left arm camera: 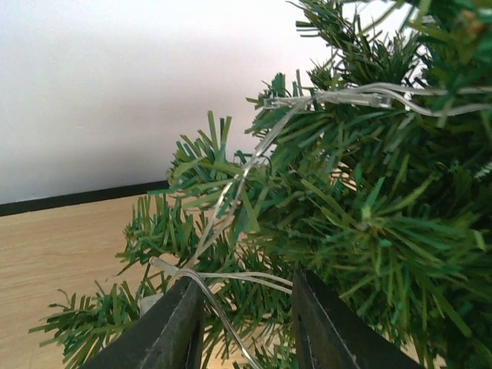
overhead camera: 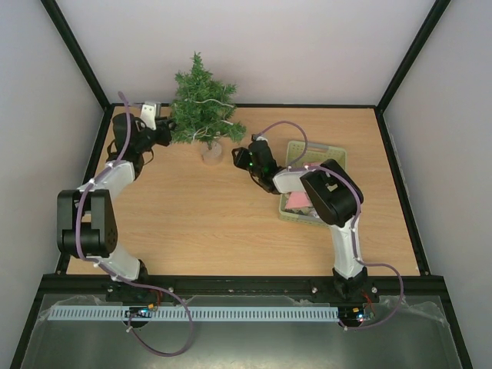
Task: Decorate the small christmas tree
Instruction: Wrap the decoration item around the Christmas tree.
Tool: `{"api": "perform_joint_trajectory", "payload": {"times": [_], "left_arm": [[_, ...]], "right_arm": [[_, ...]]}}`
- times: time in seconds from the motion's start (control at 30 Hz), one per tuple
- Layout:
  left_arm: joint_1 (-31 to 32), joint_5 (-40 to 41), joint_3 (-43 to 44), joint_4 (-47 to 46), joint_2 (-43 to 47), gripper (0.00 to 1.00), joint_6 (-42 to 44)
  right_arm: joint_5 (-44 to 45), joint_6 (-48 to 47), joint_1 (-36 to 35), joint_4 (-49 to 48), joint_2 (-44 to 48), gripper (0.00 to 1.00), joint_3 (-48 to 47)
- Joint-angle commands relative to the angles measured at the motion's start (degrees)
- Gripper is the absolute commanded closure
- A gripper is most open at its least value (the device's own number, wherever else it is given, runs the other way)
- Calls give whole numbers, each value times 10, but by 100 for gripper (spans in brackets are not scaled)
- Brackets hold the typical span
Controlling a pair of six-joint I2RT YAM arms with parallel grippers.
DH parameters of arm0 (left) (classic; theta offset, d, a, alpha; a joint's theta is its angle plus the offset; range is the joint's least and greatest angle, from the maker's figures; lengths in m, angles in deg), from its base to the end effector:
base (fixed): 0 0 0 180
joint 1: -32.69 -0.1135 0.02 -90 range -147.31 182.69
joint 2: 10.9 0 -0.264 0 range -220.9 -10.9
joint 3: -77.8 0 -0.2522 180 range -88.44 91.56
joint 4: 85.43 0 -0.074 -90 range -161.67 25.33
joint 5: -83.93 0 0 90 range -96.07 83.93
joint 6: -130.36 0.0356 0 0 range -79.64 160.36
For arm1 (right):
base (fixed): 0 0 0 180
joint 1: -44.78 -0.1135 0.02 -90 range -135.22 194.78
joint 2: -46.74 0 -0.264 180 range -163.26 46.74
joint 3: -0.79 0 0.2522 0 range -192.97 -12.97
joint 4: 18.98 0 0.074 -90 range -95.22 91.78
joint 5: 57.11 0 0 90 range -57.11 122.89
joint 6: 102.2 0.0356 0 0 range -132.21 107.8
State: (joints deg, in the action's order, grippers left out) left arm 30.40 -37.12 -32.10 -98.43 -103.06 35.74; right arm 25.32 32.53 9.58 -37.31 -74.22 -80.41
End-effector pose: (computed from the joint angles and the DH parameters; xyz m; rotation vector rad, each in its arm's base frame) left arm 0.3673 -0.0037 0.2661 0.2970 1.7057 -0.4971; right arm 0.3662 0.2640 0.1387 0.0797 2.0904 1.0211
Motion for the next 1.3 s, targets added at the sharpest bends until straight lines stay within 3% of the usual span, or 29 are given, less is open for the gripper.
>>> {"api": "perform_joint_trajectory", "payload": {"times": [0.0,0.13,0.37,0.63,0.77,0.87,0.97,1.13,1.27], "left_arm": [[0,-8,21,52,35,65,25],[1,2,21,75,56,55,13],[1,24,20,129,81,45,-9],[1,56,11,163,123,45,-34],[-3,143,12,215,133,47,-108],[-21,162,8,233,126,46,-176],[-51,121,10,231,102,47,-225],[-90,26,31,171,43,54,-225],[-96,-25,57,121,-7,54,-221]], "right_arm": [[18,-13,3,1,46,65,19],[3,-18,3,9,65,62,22],[-29,-24,3,25,102,58,36],[-45,-48,3,58,149,55,45],[-59,-53,3,75,189,54,60],[-77,-51,3,100,208,54,67],[-98,-41,3,103,225,54,88],[-109,-28,2,94,256,54,125],[-106,-38,2,106,281,54,138]]}}
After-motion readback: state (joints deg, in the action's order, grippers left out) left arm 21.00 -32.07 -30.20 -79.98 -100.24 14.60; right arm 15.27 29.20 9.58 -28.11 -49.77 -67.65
